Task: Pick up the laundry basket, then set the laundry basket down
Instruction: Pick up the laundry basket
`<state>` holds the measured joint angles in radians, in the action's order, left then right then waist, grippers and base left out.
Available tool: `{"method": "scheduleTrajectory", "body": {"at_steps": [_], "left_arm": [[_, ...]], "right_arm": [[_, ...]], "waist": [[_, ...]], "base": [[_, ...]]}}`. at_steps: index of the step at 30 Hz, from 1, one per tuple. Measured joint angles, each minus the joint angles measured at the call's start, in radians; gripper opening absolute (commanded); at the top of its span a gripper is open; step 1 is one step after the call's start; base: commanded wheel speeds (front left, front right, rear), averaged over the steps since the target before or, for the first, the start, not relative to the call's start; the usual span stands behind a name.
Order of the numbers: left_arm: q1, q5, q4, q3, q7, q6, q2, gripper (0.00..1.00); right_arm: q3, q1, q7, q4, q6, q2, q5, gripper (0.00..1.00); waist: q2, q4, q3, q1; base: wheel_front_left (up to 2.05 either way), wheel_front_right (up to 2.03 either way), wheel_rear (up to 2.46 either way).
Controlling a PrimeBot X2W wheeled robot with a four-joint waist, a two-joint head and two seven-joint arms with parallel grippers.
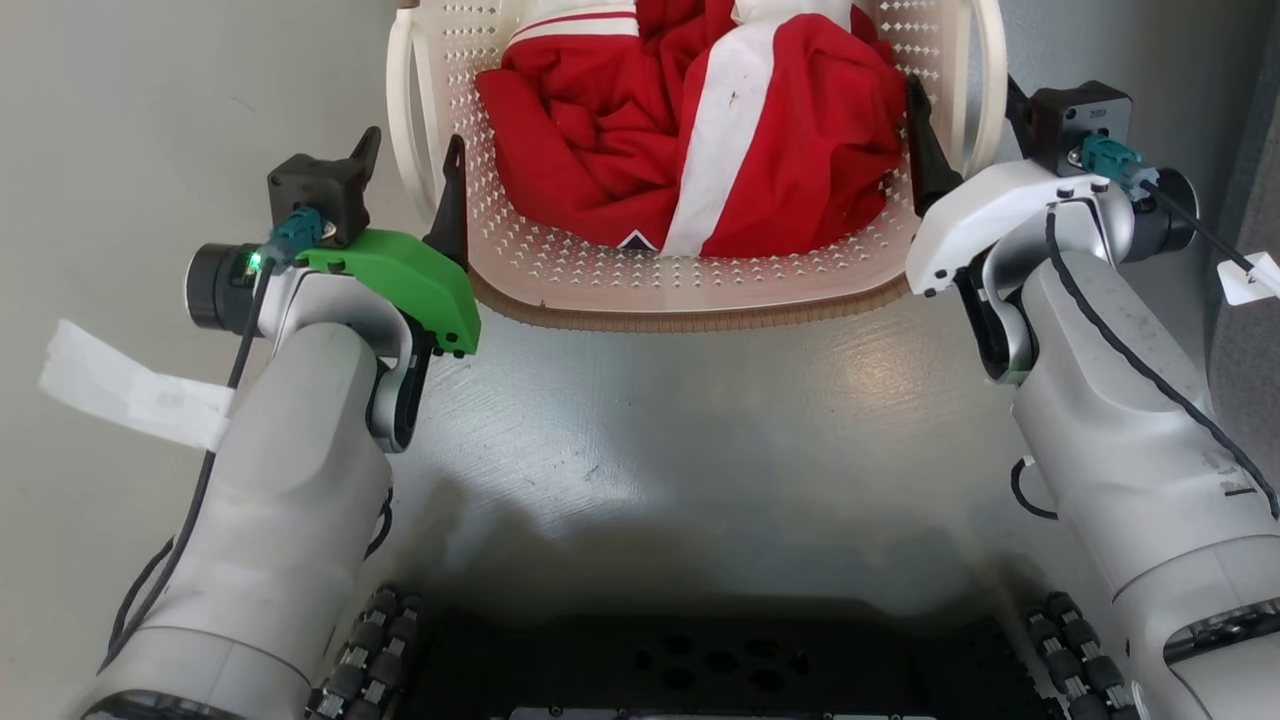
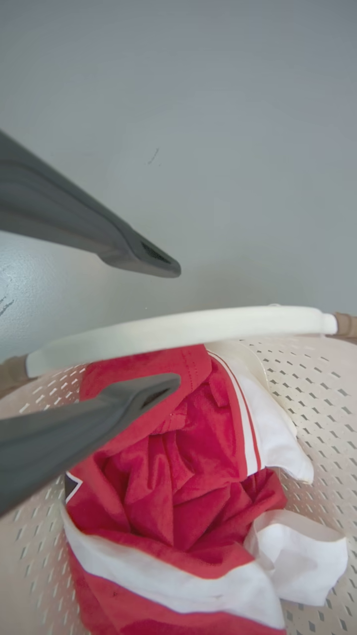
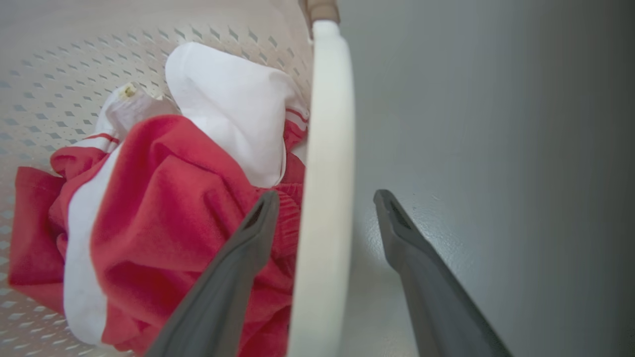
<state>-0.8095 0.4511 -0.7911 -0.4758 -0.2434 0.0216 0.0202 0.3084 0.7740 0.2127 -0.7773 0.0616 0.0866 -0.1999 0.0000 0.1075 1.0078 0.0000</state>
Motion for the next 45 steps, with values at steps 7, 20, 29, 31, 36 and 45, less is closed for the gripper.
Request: {"method": "scheduleTrajectory", "body": {"at_steps": [7,20,29,31,36,45], "left_arm": [[-0.022,0.029,-0.026,-0.026,-0.004,-0.004,0.000,0.55],[-0.042,0.086,-0.063,-0.079,-0.006,-0.017,-0.008,0.00],[-0.045,0.109,-0.107,-0.101,-0.005,-0.017,-0.012,0.00],[-0.045,0.109,-0.111,-0.104,-0.005,-0.017,-0.013,0.00],[-0.045,0.111,-0.140,-0.104,-0.005,-0.017,-0.020,0.00],[0.002,0.128,-0.177,-0.105,-0.005,-0.017,-0.031,0.00]], "right_arm": [[0.013,0.022,0.007,-0.026,-0.001,-0.002,0.009,0.27],[0.018,0.056,0.017,-0.079,-0.007,-0.015,0.007,0.00],[0.019,0.057,0.025,-0.135,-0.011,-0.024,-0.006,0.00],[0.018,0.057,0.026,-0.144,-0.012,-0.025,-0.014,0.00],[0.018,0.055,0.029,-0.170,-0.019,-0.029,-0.031,0.00],[0.027,0.020,0.036,-0.225,-0.040,-0.040,-0.061,0.00]], "waist": [[0.0000,0.001,0.007,0.0000],[0.0000,0.003,0.005,0.0000],[0.0000,0.000,-0.039,0.0000],[0.0000,-0.001,-0.053,0.0000],[0.0000,-0.004,-0.093,-0.0001],[0.0000,-0.010,-0.190,-0.0001]], "base": [[0.00,0.00,0.00],[0.00,0.00,0.00],[0.00,0.00,0.00],[0.00,0.00,0.00],[0.00,0.00,0.00],[0.00,0.00,0.00]]}}
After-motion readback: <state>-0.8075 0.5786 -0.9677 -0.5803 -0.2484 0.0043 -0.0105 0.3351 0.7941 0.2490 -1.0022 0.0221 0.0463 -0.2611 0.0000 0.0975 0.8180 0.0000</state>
